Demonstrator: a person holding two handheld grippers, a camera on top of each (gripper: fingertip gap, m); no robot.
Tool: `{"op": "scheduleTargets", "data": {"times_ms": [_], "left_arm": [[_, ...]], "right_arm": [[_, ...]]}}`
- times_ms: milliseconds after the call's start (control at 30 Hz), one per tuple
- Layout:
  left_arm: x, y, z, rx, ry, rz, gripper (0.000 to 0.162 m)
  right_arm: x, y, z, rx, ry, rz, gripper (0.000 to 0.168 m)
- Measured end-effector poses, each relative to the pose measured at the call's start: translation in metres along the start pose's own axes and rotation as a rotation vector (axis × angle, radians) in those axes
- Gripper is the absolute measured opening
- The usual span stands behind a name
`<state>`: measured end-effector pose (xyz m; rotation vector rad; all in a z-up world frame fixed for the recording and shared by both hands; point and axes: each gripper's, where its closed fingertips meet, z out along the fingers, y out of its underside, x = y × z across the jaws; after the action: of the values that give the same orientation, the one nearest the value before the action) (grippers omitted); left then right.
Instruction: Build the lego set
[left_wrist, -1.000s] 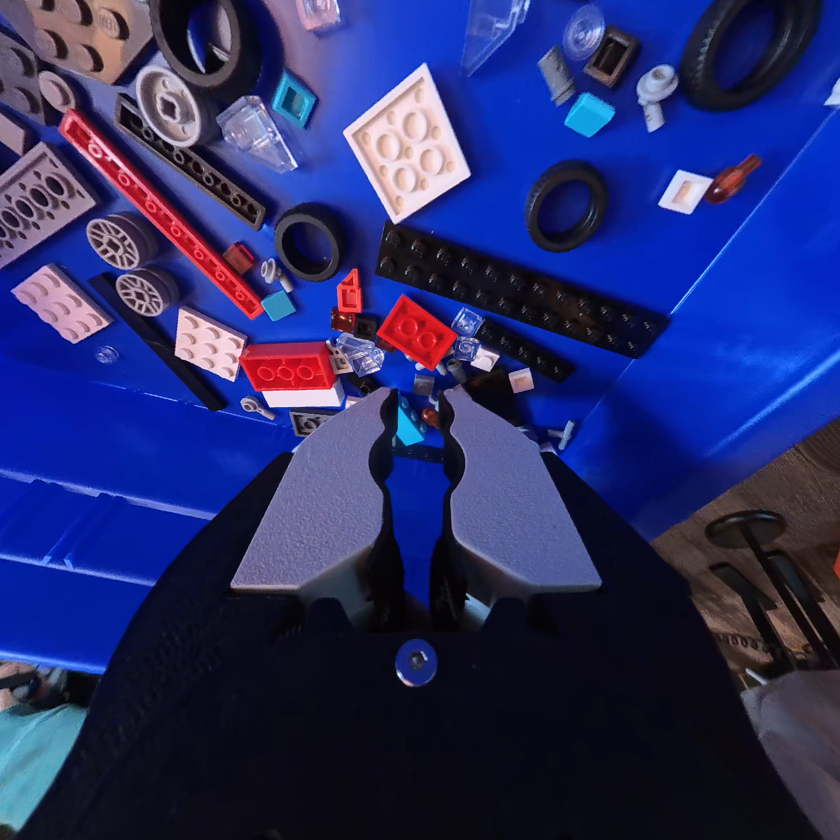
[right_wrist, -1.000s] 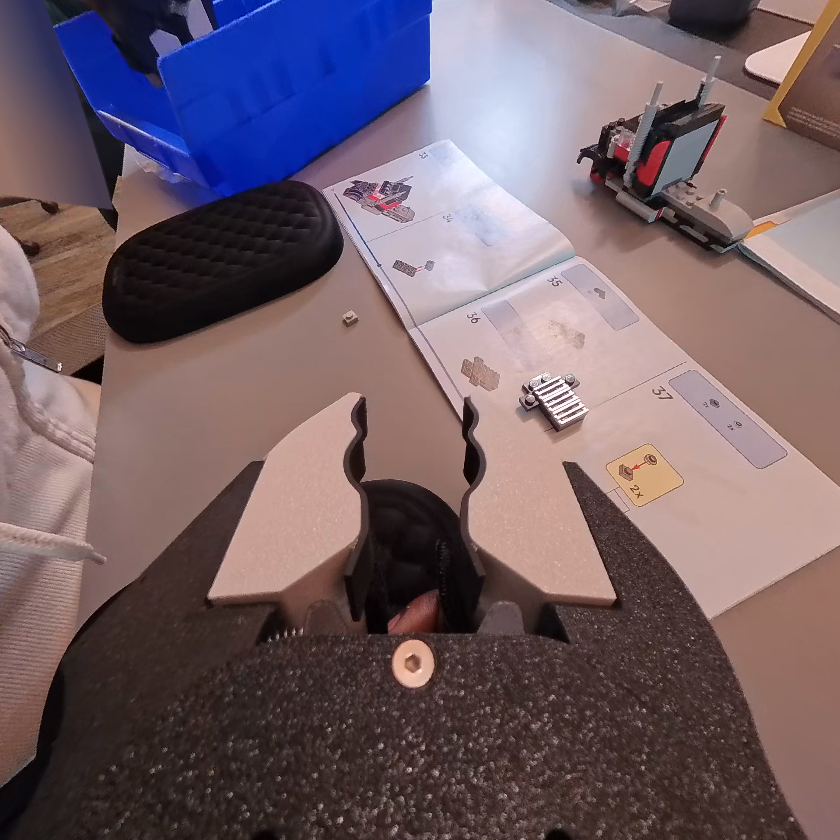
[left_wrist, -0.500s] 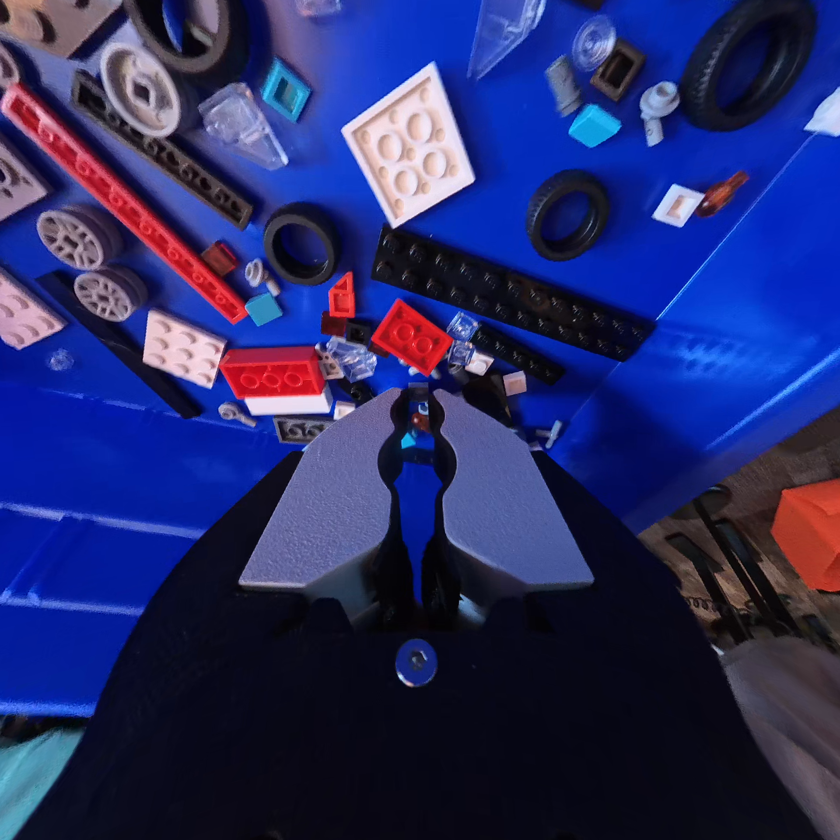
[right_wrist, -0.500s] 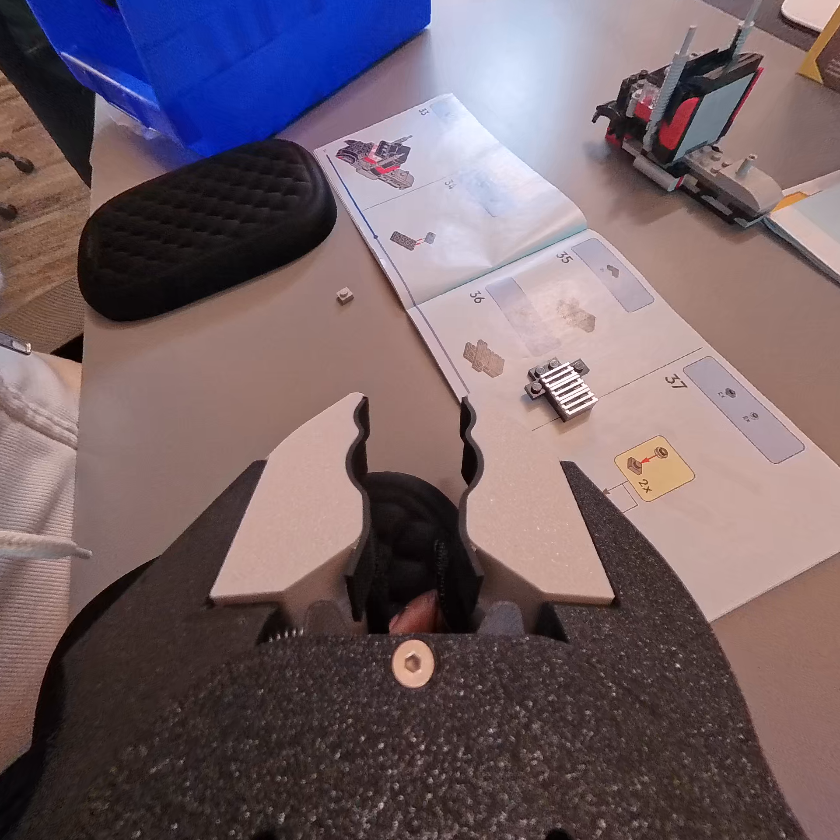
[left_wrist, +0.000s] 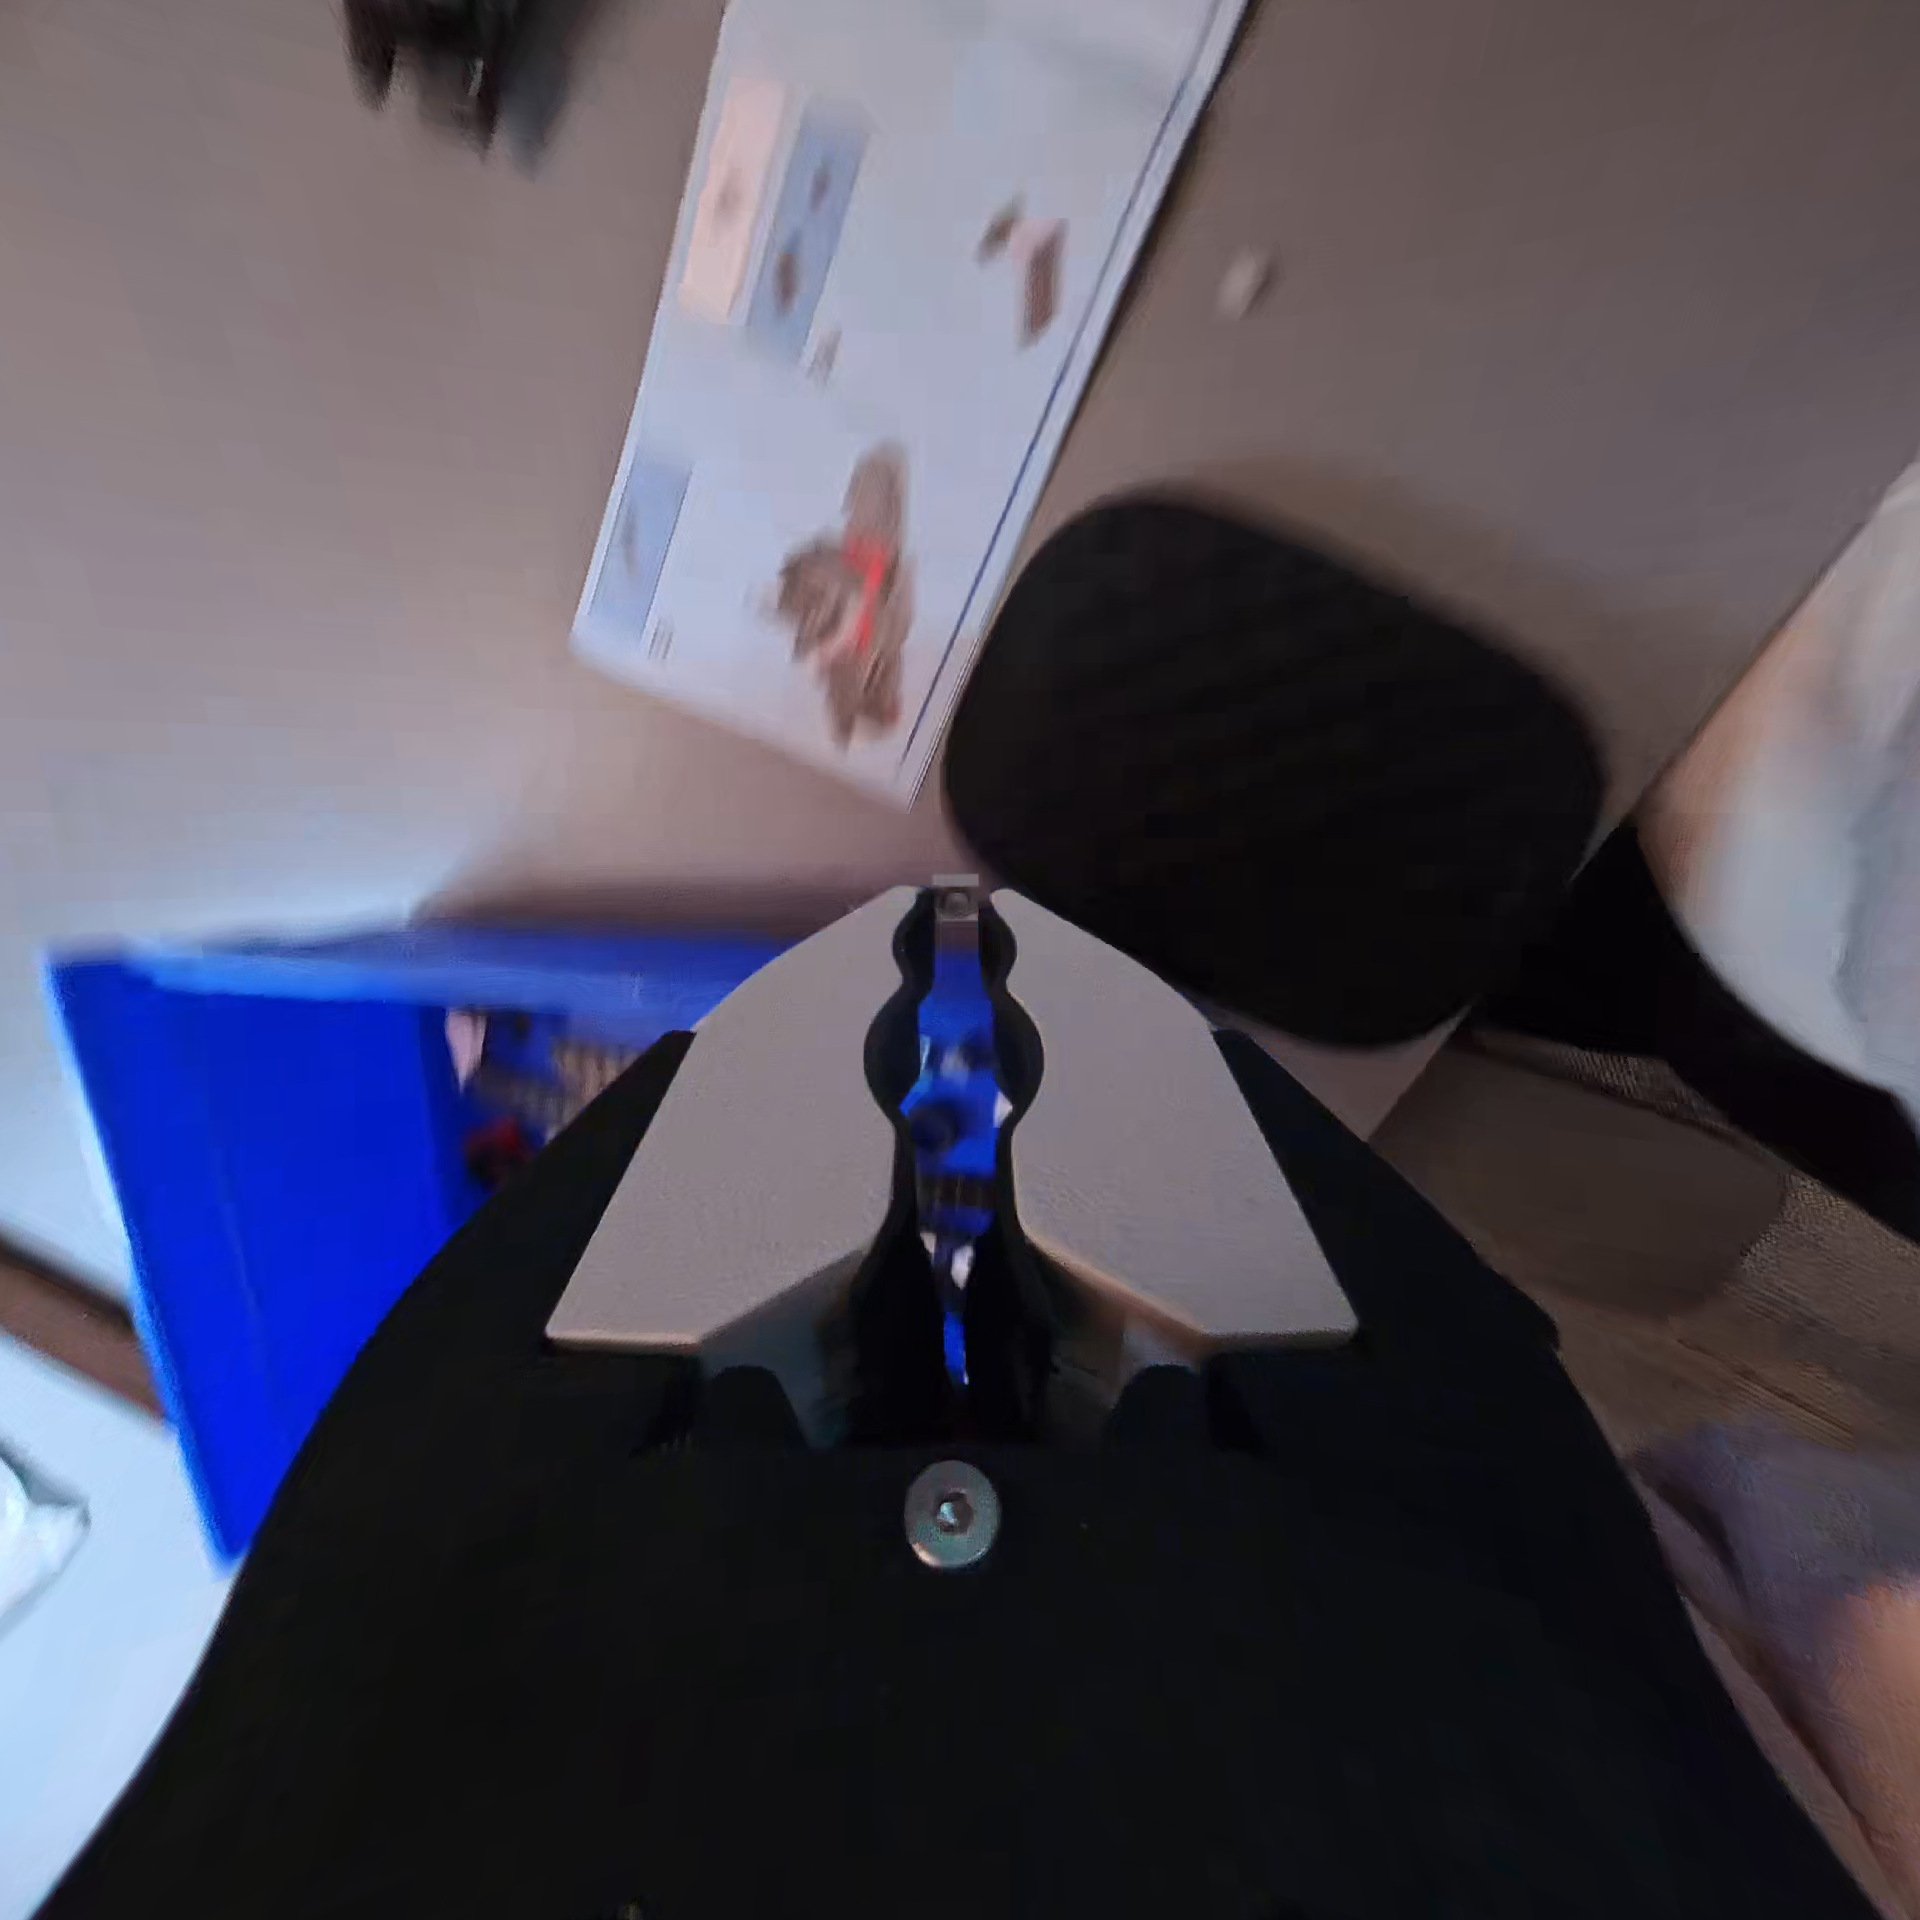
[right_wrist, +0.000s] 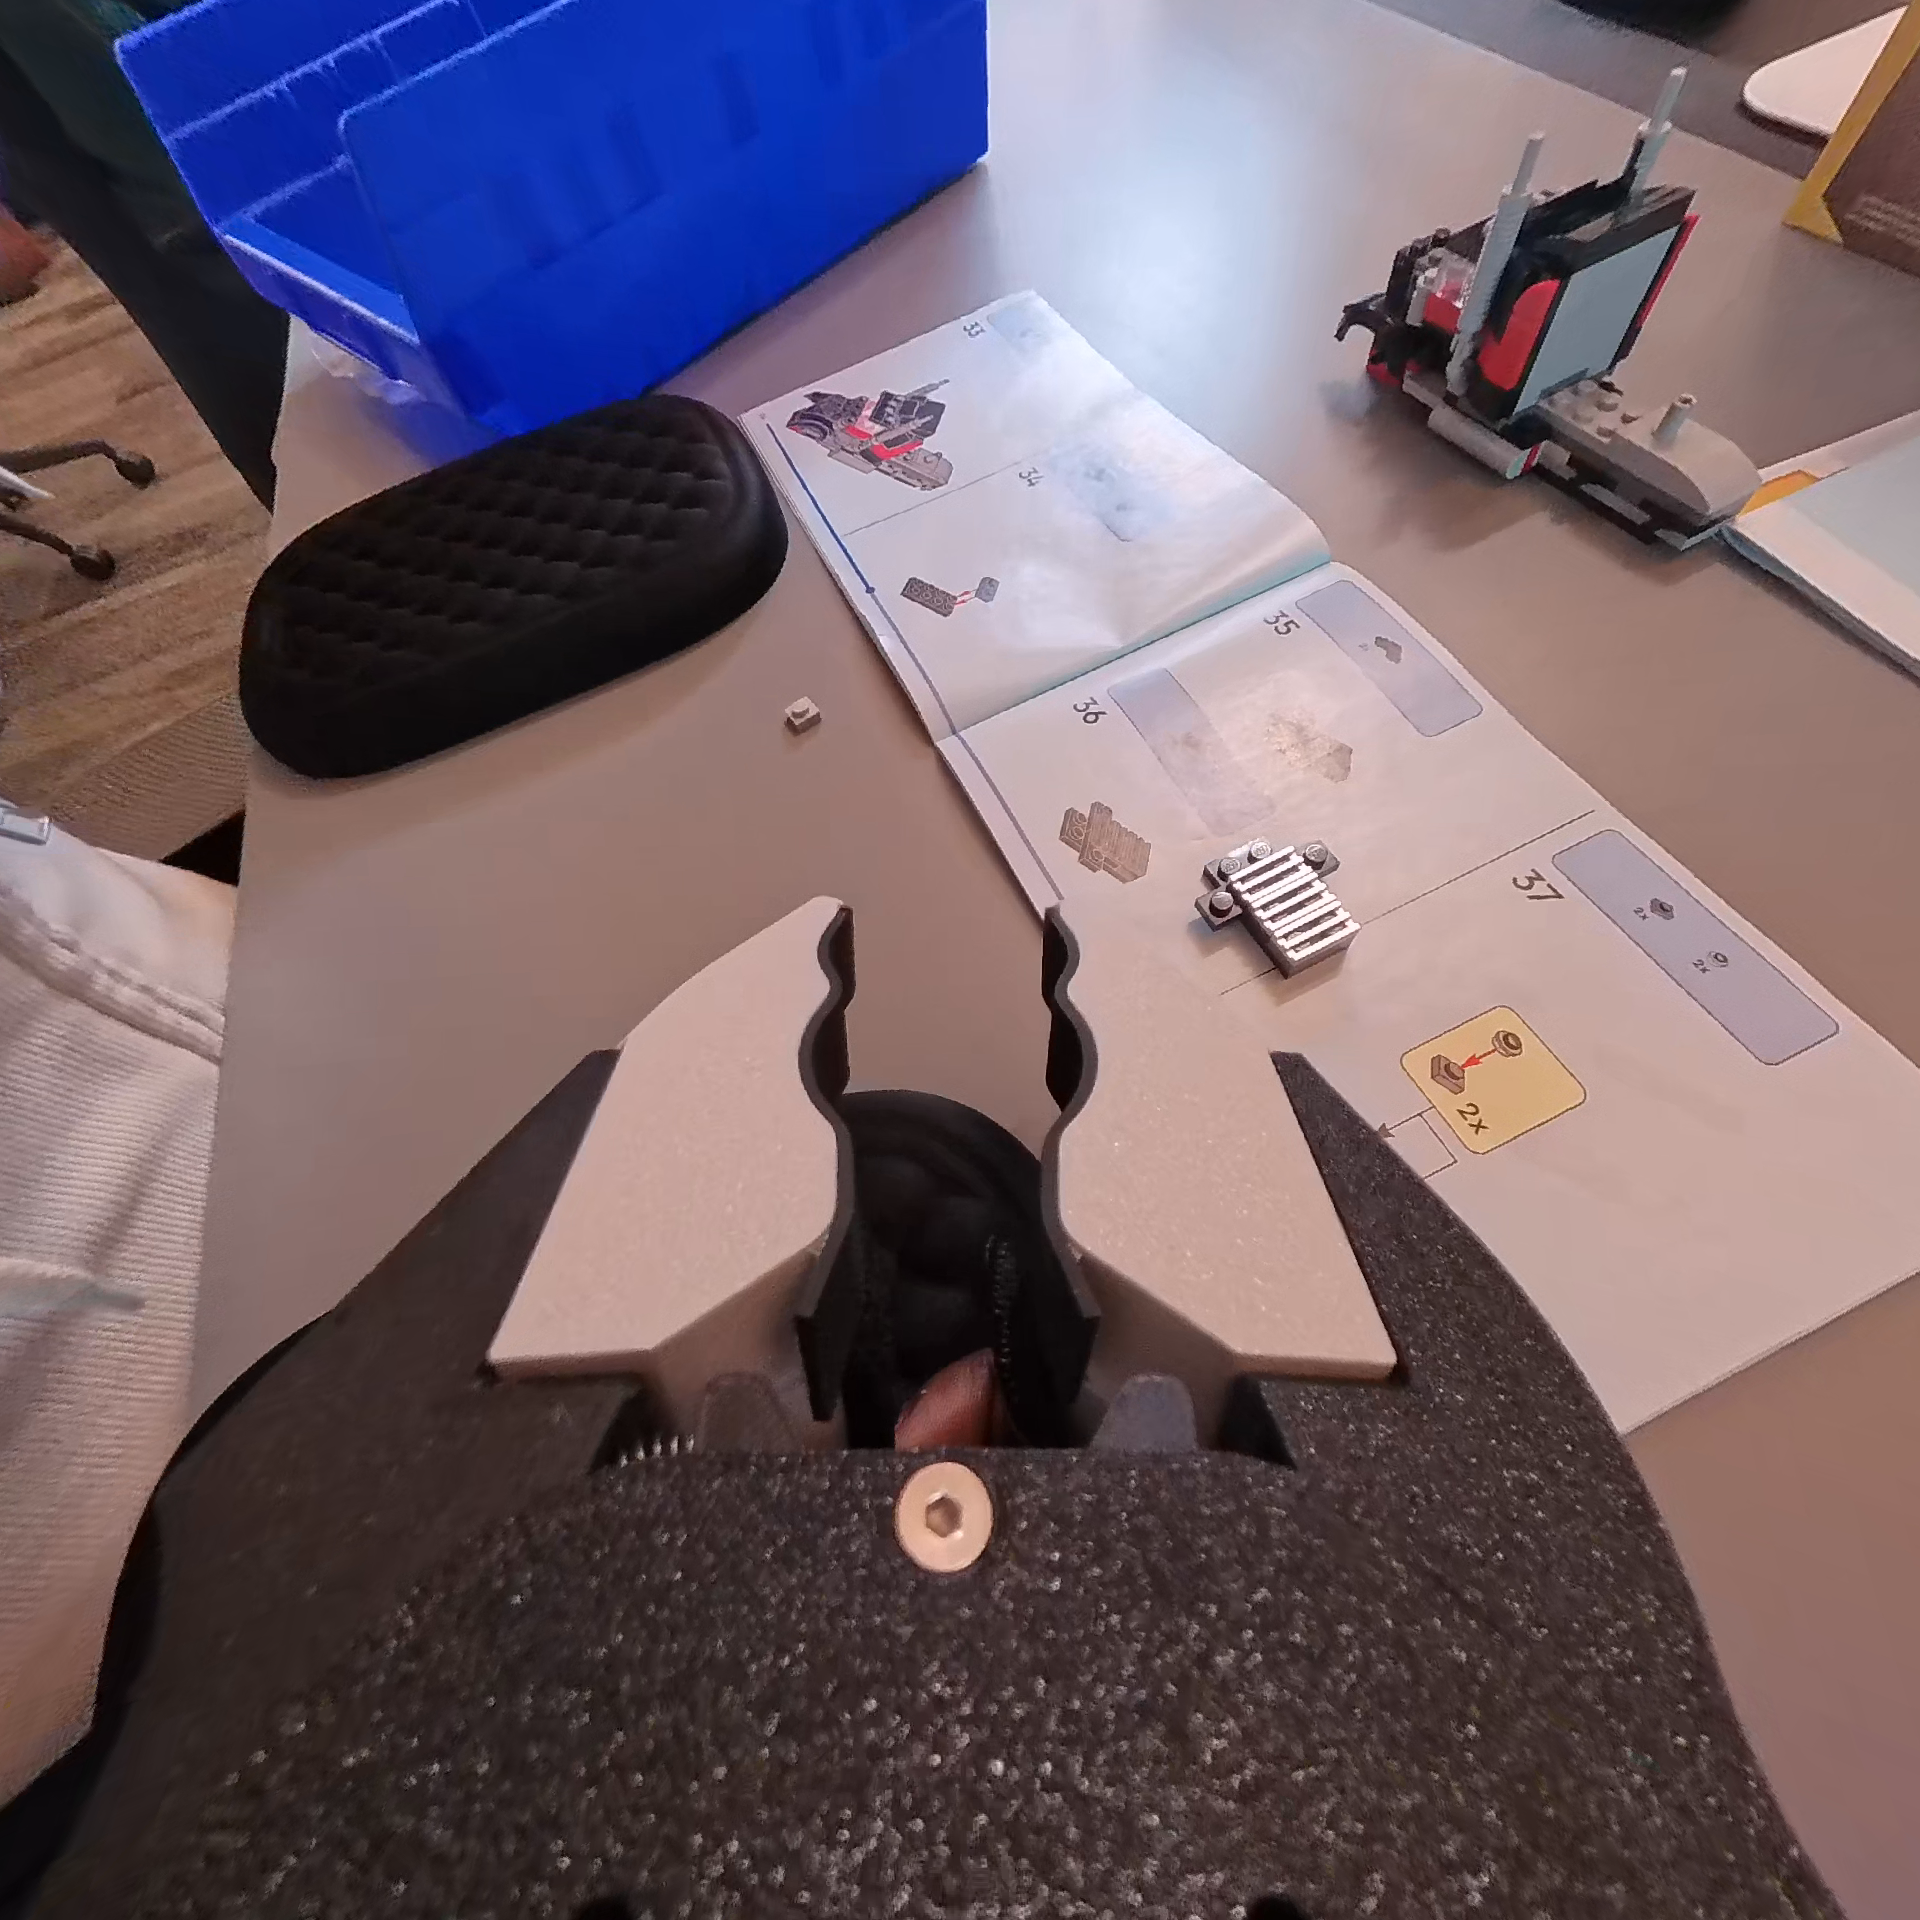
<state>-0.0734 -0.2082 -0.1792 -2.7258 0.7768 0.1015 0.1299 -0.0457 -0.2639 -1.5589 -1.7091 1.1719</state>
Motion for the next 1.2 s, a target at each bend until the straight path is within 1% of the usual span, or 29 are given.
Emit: {"op": "scheduleTargets", "data": {"times_ms": [67, 100, 200, 267, 333, 467, 633, 767, 867, 933, 1067, 1200], "left_arm": [[0.024, -0.038, 0.020, 0.055, 0.070, 0.082, 0.009], [0.036, -0.051, 0.032, 0.062, 0.121, 0.114, 0.009], [0.056, -0.078, 0.079, 0.032, 0.216, 0.125, 0.009], [0.066, -0.087, 0.107, 0.005, 0.279, 0.120, 0.009], [0.064, -0.089, 0.128, -0.043, 0.272, 0.102, 0.009], [0.070, -0.088, 0.146, -0.104, 0.307, 0.121, 0.009], [0.069, -0.086, 0.150, -0.129, 0.303, 0.117, 0.010], [0.070, -0.084, 0.145, -0.117, 0.308, 0.123, 0.020], [0.070, -0.084, 0.136, -0.071, 0.313, 0.119, 0.026], [0.066, -0.084, 0.128, -0.028, 0.295, 0.099, 0.029], [0.053, -0.087, 0.103, 0.125, 0.247, 0.025, 0.034], [0.050, -0.092, 0.083, 0.285, 0.246, -0.008, 0.034]], "right_arm": [[0.000, -0.001, -0.001, 0.012, 0.003, -0.006, 0.035], [0.000, -0.002, -0.001, 0.016, 0.005, -0.007, 0.035], [0.001, -0.002, -0.002, 0.023, 0.015, -0.008, 0.034], [0.001, -0.003, -0.002, 0.025, 0.021, -0.014, 0.034], [0.000, -0.003, -0.002, 0.027, 0.024, -0.023, 0.034], [0.000, -0.003, -0.002, 0.026, 0.028, -0.031, 0.033], [0.000, -0.003, -0.002, 0.025, 0.028, -0.028, 0.033], [0.000, -0.002, -0.001, 0.022, 0.029, -0.032, 0.033], [0.000, -0.001, -0.001, 0.017, 0.030, -0.033, 0.033], [0.000, -0.002, -0.001, 0.018, 0.033, -0.035, 0.033], [0.000, -0.002, -0.002, 0.028, 0.034, -0.036, 0.033], [0.000, -0.001, -0.001, 0.019, 0.033, -0.036, 0.033]]}}
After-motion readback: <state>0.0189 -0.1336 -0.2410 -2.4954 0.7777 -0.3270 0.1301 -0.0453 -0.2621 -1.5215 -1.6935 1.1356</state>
